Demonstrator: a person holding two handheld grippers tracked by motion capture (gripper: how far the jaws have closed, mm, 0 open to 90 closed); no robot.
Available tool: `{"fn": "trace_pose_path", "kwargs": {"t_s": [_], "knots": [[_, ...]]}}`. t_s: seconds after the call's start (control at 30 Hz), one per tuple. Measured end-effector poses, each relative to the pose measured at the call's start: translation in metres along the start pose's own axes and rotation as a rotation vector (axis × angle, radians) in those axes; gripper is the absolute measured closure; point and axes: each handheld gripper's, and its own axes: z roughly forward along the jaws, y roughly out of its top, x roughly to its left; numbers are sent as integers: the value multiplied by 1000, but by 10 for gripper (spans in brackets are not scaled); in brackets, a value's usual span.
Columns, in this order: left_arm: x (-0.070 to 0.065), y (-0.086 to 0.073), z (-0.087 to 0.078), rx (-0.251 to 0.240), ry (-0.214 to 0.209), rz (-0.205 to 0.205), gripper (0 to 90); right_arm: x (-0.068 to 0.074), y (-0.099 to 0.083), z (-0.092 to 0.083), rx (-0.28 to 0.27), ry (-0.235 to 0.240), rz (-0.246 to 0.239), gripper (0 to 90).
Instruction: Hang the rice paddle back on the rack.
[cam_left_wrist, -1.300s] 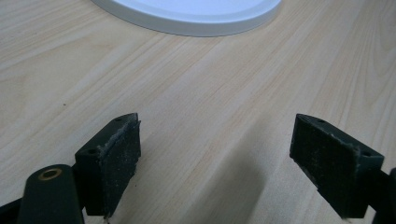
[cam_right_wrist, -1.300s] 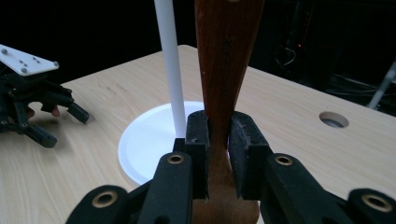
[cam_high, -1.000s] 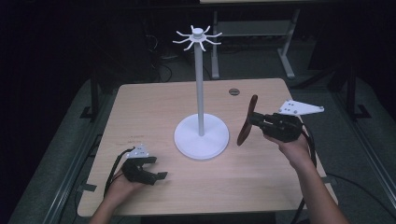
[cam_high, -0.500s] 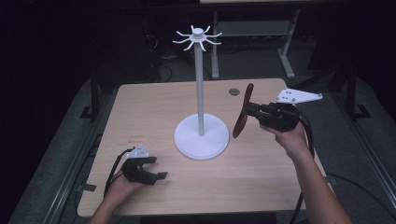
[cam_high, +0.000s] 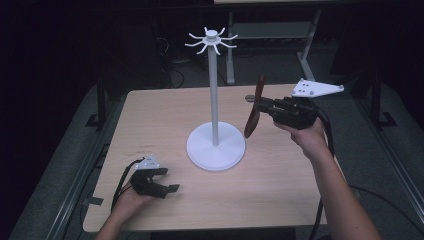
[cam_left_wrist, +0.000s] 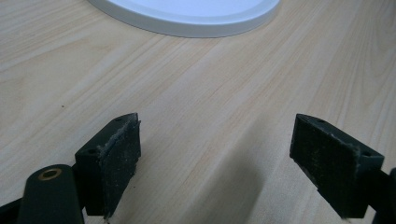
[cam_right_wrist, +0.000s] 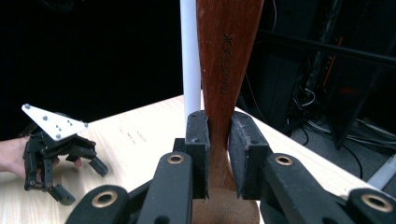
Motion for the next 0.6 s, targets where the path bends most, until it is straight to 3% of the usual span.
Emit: {"fn": "trace_pose_path", "kwargs": {"t_s": [0.6], "knots": [[0,0,0,-1,-2,4,157,4,43,14,-46,43,-44,777]]}}
